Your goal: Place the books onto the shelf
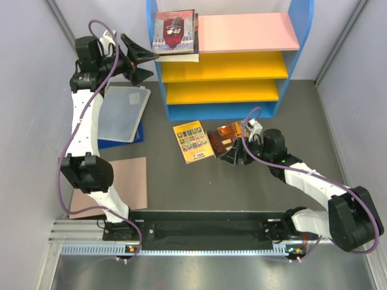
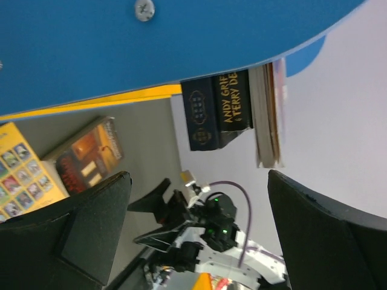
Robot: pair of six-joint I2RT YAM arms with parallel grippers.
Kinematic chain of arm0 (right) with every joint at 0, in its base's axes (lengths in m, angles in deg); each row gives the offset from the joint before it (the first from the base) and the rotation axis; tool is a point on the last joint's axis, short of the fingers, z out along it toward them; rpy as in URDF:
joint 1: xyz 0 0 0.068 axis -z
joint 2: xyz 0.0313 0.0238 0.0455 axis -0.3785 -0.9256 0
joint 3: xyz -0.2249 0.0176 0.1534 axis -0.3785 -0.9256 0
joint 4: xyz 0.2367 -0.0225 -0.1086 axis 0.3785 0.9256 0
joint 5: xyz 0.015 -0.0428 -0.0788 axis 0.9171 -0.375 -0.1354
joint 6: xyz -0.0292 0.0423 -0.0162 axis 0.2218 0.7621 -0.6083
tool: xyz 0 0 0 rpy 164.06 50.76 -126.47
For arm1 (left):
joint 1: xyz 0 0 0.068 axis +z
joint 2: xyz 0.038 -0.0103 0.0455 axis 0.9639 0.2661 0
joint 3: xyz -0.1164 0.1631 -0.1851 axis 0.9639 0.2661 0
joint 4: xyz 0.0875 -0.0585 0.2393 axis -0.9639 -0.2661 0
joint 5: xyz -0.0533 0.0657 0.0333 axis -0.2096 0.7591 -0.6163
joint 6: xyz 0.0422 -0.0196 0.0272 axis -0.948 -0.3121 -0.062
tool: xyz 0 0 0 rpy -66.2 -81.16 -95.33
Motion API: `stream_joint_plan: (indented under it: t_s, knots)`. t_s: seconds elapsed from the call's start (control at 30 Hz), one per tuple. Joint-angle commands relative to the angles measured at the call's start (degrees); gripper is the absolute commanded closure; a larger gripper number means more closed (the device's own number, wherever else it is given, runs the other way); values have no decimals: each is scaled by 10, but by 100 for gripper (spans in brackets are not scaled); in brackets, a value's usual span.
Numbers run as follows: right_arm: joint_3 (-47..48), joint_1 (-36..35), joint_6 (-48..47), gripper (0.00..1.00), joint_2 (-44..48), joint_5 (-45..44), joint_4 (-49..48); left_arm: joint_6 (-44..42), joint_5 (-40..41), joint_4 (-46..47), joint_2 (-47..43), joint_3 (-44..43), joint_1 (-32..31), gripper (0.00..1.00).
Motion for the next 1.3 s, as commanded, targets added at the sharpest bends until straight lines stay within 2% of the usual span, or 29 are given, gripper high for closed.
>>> stream_joint_plan:
  t_s: [0.0, 0.27, 0.3, 0.37, 0.4, 0.43, 0.47, 0.53, 0.63, 0.83, 1.2, 1.27]
  knots:
    - [2, -11, 0, 6, -2, 5, -36, -108, 35, -30, -70, 19, 1, 1]
    - [9, -21, 3, 6, -14, 1, -41, -70, 21, 84, -116, 84, -4, 1]
    - [9, -21, 4, 6, -14, 0, -41, -58, 18, 138, -121, 95, -5, 1]
    - [8, -23, 4, 6, -15, -1, -42, -12, 7, 193, -131, 133, -5, 9]
    - [7, -24, 5, 6, -15, -2, -42, 1, 3, 214, -129, 140, -5, 30]
    - [7, -25, 5, 6, -15, -1, -42, 19, 1, 239, -126, 145, -5, 42]
    - [7, -26, 6, 6, -14, -2, -42, 26, -1, 249, -122, 146, -9, 60]
    - [5, -27, 7, 6, -13, -3, -42, 46, -2, 275, -106, 142, -11, 86]
    - [4, -28, 7, 6, -11, -3, -42, 57, 5, 287, -84, 119, -19, 100]
    - [2, -30, 8, 6, -8, -7, -41, 85, 8, 320, -46, 78, -30, 100]
    - [2, -33, 11, 6, -11, -8, -42, 112, 14, 348, -35, 73, -35, 100]
    - [2, -35, 11, 6, -11, -8, -44, 112, 16, 348, -34, 71, -55, 100]
